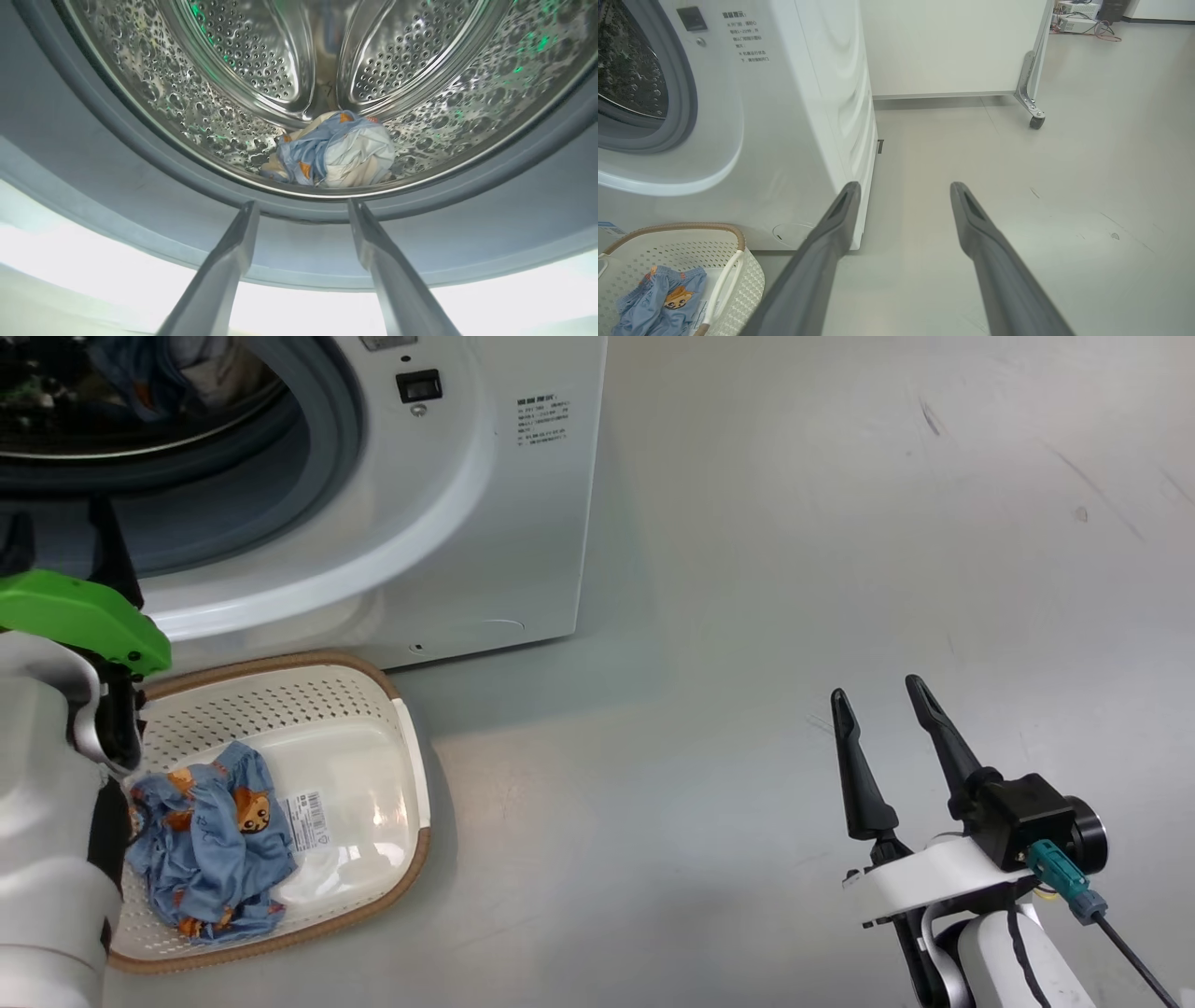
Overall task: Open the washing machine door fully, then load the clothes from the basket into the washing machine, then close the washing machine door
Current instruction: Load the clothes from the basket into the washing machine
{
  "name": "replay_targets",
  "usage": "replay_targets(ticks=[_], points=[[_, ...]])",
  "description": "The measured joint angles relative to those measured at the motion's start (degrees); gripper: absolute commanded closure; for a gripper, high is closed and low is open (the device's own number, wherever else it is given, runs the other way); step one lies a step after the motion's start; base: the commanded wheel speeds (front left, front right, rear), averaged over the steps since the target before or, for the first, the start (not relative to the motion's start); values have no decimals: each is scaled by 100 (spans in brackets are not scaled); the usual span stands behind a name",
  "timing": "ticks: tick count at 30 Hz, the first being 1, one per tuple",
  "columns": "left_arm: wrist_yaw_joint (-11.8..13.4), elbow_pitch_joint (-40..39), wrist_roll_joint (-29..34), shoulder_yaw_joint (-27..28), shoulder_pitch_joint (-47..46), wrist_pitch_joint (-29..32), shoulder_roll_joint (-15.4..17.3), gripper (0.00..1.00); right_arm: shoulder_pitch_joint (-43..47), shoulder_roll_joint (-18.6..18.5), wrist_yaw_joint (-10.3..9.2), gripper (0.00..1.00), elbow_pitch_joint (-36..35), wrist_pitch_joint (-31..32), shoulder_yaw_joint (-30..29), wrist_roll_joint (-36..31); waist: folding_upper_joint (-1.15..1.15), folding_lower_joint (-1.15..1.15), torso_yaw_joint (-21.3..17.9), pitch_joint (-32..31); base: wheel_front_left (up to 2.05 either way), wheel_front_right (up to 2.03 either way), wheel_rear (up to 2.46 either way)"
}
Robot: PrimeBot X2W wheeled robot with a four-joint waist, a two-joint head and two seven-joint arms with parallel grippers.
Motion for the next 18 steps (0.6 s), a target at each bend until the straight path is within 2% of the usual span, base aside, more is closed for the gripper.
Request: replay_targets(ticks=[7, 16, 18], points=[[-26, -541, 4, 265, 942, 0, -347, 0, 48, -93, 129, 0, 103, 0, -122, -79, 0, 0, 197, -524, 0, 0, 0], [-33, -1388, 24, 762, 2292, 0, -608, 0, 370, -181, 235, 0, 210, 1, -248, -152, 0, 0, 413, -1226, 0, 0, 0], [40, -1590, 55, 858, 2564, 0, -681, 0, 462, -231, 242, 0, 225, 1, -270, -156, 0, 0, 471, -1369, 0, 0, 0]])
